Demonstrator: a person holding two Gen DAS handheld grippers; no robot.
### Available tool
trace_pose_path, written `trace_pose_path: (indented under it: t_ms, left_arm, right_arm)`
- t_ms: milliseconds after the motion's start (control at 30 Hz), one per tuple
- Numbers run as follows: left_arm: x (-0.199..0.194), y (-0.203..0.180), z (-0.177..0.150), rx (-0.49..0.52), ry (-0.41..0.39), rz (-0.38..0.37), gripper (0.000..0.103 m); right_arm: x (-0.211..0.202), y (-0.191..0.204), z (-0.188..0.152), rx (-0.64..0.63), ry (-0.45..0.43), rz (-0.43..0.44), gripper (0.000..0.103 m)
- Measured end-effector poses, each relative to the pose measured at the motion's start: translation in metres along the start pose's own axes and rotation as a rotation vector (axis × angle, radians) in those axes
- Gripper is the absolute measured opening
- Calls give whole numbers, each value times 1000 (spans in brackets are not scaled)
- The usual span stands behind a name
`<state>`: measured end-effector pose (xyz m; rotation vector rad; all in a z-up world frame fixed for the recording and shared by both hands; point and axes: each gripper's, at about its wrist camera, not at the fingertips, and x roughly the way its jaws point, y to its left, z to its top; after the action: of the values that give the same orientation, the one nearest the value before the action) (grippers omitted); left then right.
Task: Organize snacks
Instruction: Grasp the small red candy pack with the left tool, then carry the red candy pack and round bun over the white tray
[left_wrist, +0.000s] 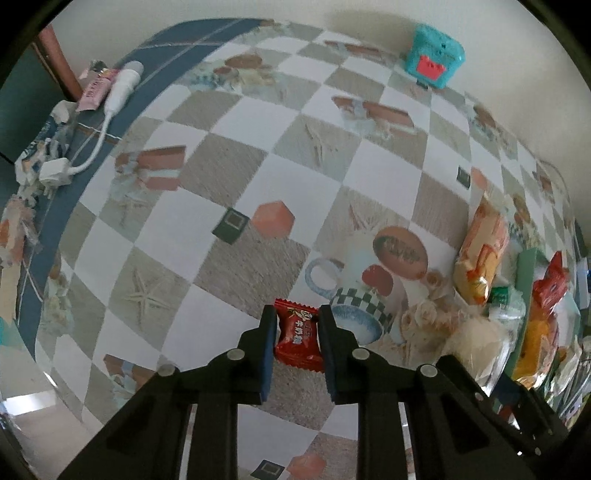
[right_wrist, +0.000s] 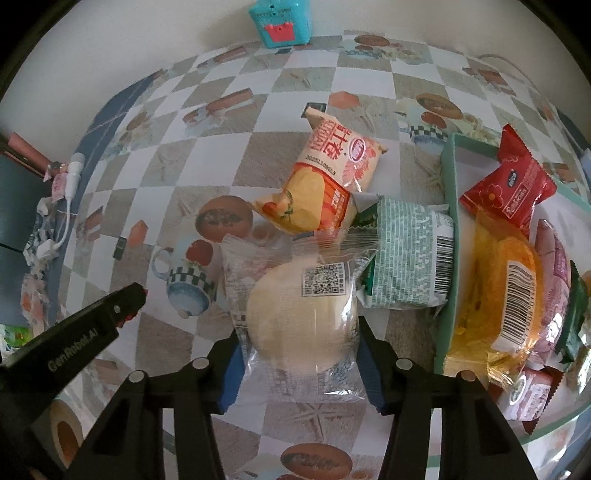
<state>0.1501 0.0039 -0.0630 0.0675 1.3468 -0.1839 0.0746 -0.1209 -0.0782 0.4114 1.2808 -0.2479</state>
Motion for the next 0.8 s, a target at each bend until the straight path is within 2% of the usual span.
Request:
trace_pose_path:
  t_ms: [167, 400, 633, 800]
  left_arm:
    - [-25, 12, 1, -22, -74, -3, 23]
    - [-59, 13, -1, -25, -148, -10, 23]
    - [-76, -6, -3, 11, -194, -32, 23]
    - [-87, -34, -10, 64, -221, -42, 23]
  right_arm:
    - [-29, 1, 1, 21, -56, 67, 56]
    - [-70, -13, -1, 66, -159, 76, 56]
    - [-89, -57, -3, 180, -199, 79, 56]
    - [-96, -94, -3, 267, -220, 62, 56]
